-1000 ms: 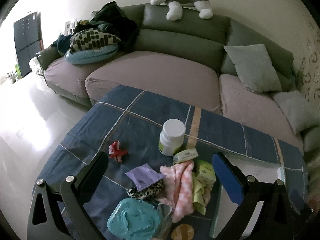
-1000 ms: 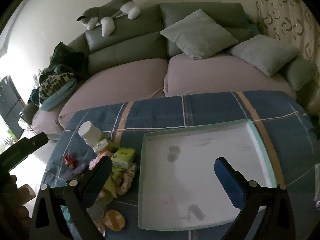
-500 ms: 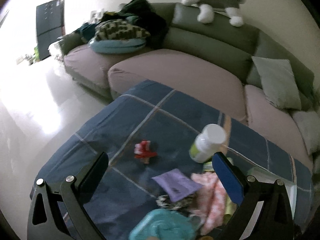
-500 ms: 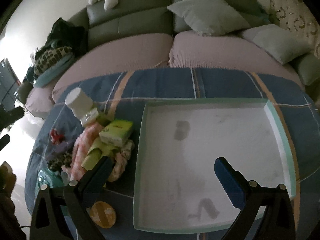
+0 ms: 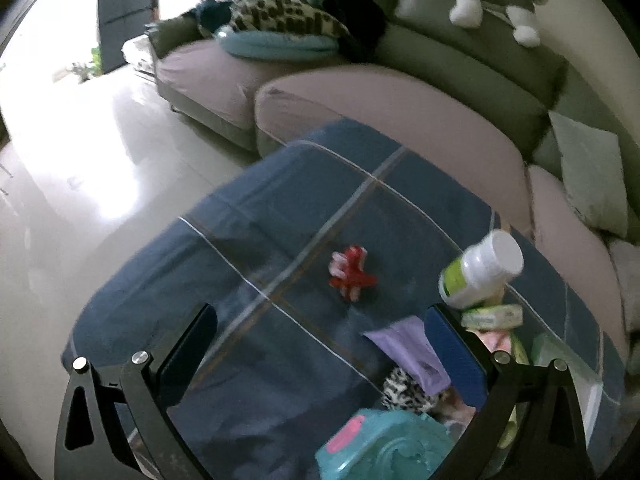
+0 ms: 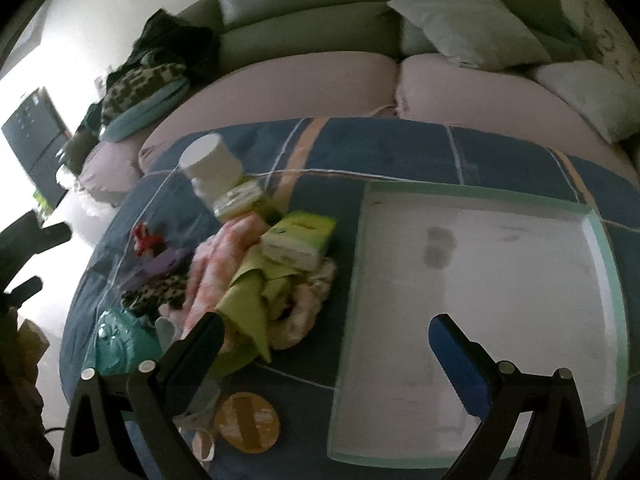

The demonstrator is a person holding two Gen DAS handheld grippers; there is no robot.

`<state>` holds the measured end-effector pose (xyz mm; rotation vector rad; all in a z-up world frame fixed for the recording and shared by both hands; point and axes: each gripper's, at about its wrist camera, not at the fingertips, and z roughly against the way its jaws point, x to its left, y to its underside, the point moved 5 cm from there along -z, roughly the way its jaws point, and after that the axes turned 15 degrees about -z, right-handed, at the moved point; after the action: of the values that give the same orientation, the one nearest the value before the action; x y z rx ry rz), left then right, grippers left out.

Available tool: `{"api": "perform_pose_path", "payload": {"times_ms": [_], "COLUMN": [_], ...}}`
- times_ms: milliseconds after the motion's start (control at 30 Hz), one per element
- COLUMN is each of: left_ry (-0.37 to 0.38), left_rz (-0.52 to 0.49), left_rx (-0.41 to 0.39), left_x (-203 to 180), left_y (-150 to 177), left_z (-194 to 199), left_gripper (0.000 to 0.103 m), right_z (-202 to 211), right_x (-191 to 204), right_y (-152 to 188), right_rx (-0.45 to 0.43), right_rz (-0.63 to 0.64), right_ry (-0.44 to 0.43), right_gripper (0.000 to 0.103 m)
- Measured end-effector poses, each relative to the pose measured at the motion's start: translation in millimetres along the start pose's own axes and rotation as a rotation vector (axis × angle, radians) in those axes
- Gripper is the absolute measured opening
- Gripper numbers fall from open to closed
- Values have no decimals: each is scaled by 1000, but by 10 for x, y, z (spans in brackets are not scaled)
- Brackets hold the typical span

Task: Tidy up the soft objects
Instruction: 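Reach the left tool to the purple snack packet and grasp it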

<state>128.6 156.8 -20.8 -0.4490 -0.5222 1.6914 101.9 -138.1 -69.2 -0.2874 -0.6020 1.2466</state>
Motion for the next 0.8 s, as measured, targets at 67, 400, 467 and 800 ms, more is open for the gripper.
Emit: {"api": "perform_pose_path", "payload": {"times_ms": [67,400,467,800], "left_ry": [18,63,42,-87], "left_rz": [-24,-331,-365,-544], "left_rx": [7,53,53,139], "left_x": [-59,-819,-920,-1200], "left_y": [14,37,25,125], "left_z": [-30,-62,-72,-364], "left_gripper": [103,103,103,103], "right_z": [-30,-35,-9,5], "right_x": [69,-64,-130,-442], "right_y": [33,25,4,-57], "right_rx": [8,15,14,23], "right_rz": [18,-22,-40,-130], "right_ry": [-8,18,25,63], "right_gripper": [103,103,103,103]}}
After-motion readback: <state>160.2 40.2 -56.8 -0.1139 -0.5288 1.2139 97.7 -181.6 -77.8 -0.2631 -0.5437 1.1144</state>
